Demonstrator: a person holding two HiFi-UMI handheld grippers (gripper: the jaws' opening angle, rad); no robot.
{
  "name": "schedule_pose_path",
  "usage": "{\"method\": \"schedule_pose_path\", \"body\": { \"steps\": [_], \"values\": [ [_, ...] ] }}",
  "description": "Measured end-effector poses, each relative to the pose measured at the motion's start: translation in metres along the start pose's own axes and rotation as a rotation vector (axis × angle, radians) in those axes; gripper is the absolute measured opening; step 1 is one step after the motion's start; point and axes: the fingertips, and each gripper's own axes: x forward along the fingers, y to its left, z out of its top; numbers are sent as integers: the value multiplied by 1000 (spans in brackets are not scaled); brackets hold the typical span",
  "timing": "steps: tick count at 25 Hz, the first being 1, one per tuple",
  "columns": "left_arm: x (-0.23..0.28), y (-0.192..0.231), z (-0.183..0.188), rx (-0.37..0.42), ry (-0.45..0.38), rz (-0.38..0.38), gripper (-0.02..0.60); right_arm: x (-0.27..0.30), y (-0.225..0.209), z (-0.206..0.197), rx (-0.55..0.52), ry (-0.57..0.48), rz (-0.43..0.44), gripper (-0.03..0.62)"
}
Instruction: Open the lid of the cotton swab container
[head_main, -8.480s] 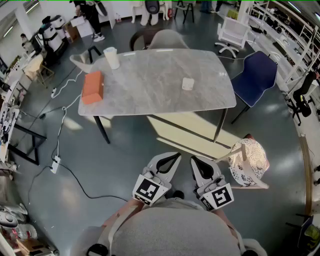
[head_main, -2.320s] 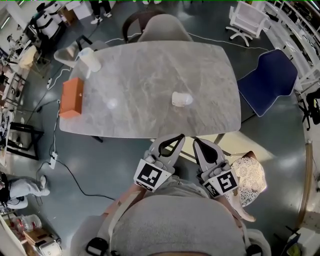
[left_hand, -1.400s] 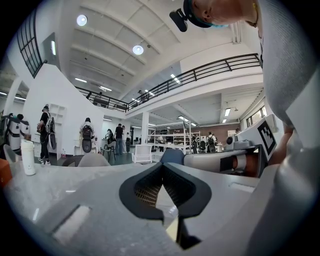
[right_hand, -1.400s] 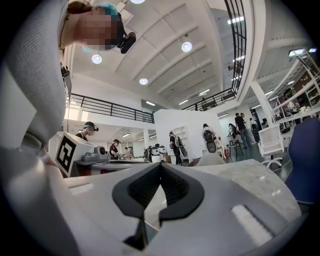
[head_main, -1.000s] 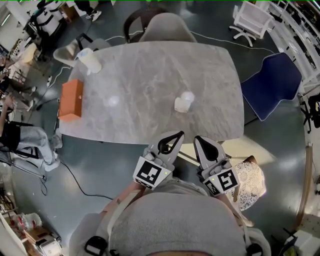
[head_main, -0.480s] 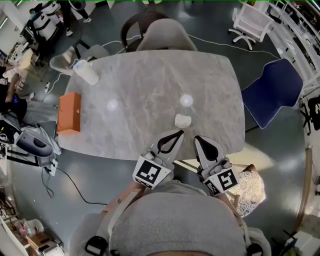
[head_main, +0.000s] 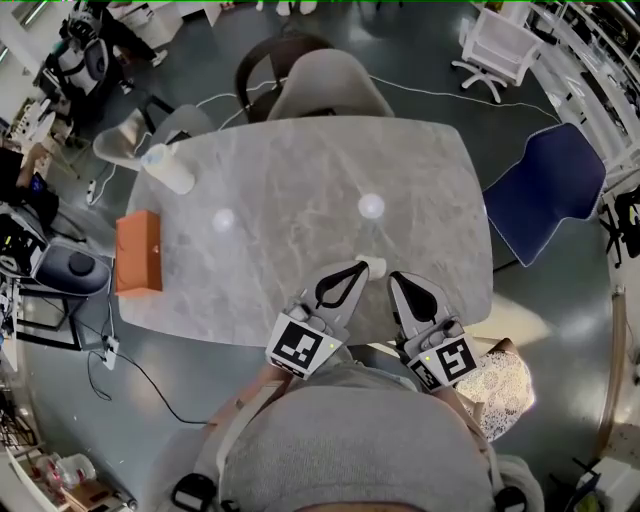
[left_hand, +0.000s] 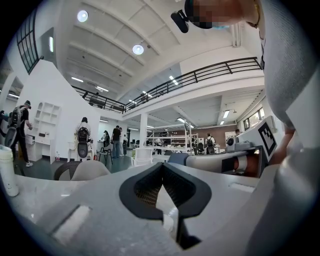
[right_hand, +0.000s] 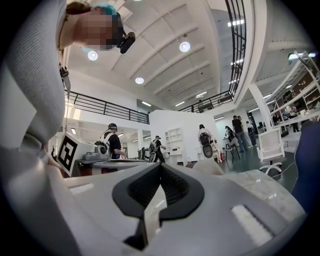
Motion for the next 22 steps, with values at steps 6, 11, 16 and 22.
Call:
{"method": "schedule_pose_path", "body": {
  "steps": [6, 11, 16, 22],
  "values": [
    [5, 22, -1, -1, 3, -14, -3, 23, -4, -1, -3, -4, -9, 2],
    [13, 42, -10, -13, 34, -8, -3, 40, -9, -3, -5, 0, -13, 2],
    [12, 56, -16, -25, 41, -23, -3, 58, -7, -8, 10, 7, -17, 2],
    [16, 60, -25, -54, 54, -47, -3, 68, -10, -11, 14, 21, -26, 2]
  ]
}}
